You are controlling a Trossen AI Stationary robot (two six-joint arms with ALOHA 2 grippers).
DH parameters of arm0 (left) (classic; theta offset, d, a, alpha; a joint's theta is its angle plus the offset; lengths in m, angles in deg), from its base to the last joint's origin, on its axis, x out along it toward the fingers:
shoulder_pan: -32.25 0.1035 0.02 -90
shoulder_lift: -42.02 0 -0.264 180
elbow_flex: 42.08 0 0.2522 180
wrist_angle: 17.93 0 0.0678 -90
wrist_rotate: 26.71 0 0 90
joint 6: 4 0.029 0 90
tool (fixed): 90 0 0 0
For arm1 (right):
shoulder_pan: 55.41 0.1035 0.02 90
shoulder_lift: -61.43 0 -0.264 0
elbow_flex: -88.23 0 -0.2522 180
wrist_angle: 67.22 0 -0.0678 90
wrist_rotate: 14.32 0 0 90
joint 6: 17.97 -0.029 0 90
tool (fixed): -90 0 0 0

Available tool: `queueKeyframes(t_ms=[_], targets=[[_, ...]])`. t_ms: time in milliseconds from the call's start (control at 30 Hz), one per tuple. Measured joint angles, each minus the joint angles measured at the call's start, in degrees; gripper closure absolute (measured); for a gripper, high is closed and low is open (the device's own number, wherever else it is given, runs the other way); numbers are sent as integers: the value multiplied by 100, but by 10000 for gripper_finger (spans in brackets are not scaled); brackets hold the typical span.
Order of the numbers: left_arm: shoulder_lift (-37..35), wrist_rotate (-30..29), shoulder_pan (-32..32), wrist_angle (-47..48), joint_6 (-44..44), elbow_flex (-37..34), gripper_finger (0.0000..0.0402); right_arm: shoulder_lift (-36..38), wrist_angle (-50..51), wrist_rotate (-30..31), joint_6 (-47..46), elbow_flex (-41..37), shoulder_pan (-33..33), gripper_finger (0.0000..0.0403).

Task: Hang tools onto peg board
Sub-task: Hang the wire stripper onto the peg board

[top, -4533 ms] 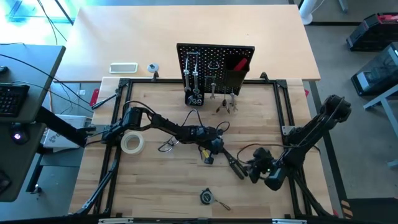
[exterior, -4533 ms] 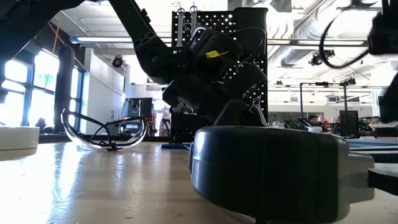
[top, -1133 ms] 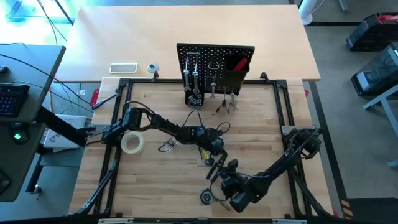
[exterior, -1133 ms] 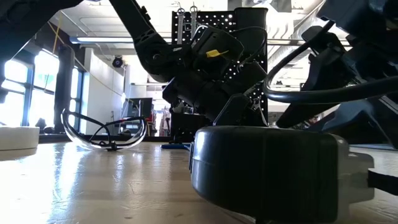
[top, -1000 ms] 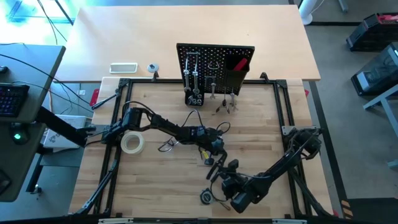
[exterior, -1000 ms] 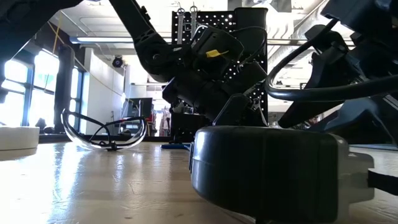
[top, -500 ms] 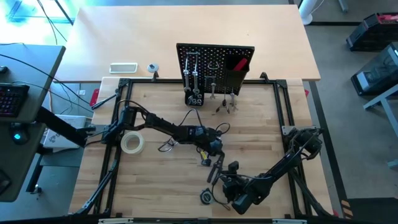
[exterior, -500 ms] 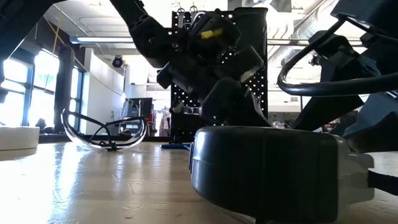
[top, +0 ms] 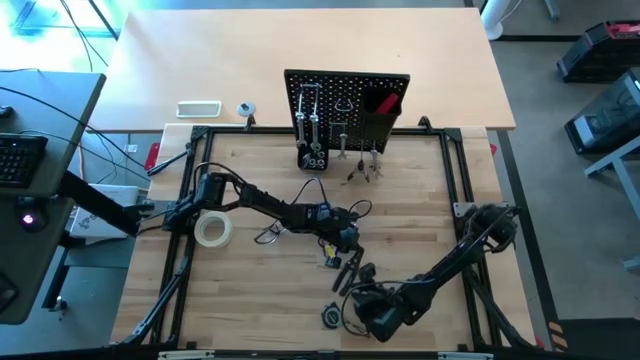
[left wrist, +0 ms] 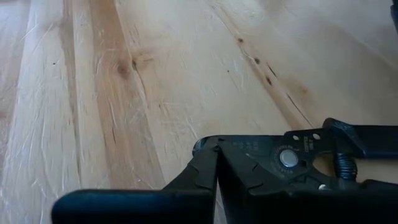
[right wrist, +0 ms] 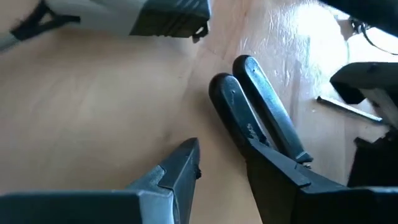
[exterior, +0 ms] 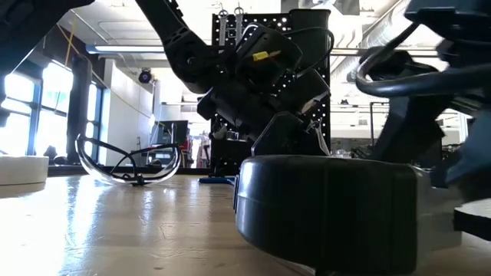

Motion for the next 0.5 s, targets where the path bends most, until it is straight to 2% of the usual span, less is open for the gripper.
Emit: queueKeyframes(t_ms=[167,333,500], targets=[[4,-3,0,-18,-4,-7,401,101,40,-50,574,-2,-177,269],[7,-20,-7,-6,-2,-11,401,291,192,-370,657,-2,-398,269],[7,-22,-9,-28,-4,-15,401,357,317,-1380,1008,108,-742,269]])
